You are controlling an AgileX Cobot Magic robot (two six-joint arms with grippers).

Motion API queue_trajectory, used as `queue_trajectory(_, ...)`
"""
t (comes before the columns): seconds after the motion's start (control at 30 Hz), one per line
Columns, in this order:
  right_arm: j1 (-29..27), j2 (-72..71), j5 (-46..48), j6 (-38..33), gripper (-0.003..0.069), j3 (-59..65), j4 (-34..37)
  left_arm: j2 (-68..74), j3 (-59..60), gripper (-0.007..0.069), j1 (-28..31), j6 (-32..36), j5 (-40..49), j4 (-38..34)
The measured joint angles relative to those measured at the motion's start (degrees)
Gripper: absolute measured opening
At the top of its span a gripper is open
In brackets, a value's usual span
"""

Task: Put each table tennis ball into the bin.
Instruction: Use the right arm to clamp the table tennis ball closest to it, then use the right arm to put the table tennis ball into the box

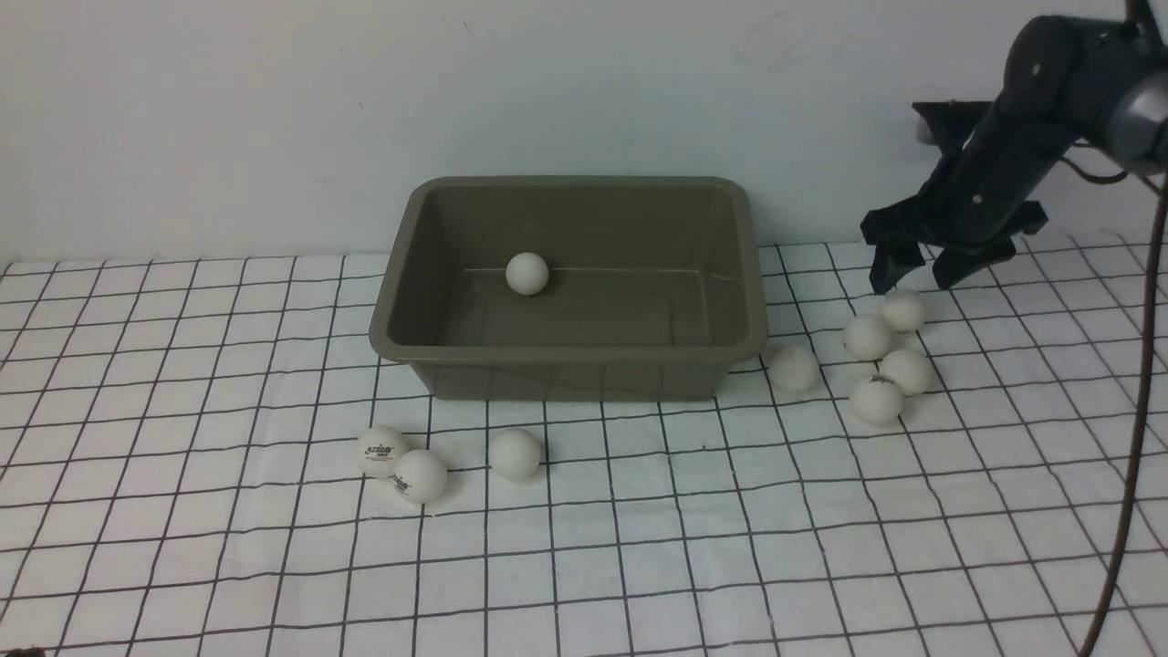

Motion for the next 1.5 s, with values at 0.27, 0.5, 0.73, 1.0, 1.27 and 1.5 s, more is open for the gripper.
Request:
queue_trajectory(0.27, 0.0, 2.6, -0.1, 0.1, 0.0482, 0.0, -0.2, 0.0, 0.0, -0.0004, 0.0, 0.0, 0.0, 0.0)
queue_trajectory(0.5, 0.0, 2.8, -0.2, 0.1, 0.0477, 0.0, -0.5, 0.0, 0.0, -0.0004, 0.0, 0.0, 0.0, 0.0)
queue_trajectory(0.73, 0.0, 2.8, -0.2, -0.5, 0.0367, 0.0, -0.6, 0.0, 0.0, -0.0004, 0.0, 0.0, 0.0, 0.0)
queue_trajectory(1.0, 0.0, 2.8, -0.2, -1.2, 0.0358, 0.0, -0.7, 0.0, 0.0, -0.0004, 0.0, 0.0, 0.0, 0.0)
queue_trajectory(1.27, 0.3, -0.3, 0.0, -2.8, 0.0356, -9.1, 7.0, 0.0, 0.0, -0.0004, 0.0, 0.0, 0.0, 0.0)
queue_trajectory(1.5, 5.9, -4.1, 0.0, -6.8, 0.0356, -9.9, 16.2, 0.0, 0.0, -0.0004, 0.0, 0.0, 0.0, 0.0)
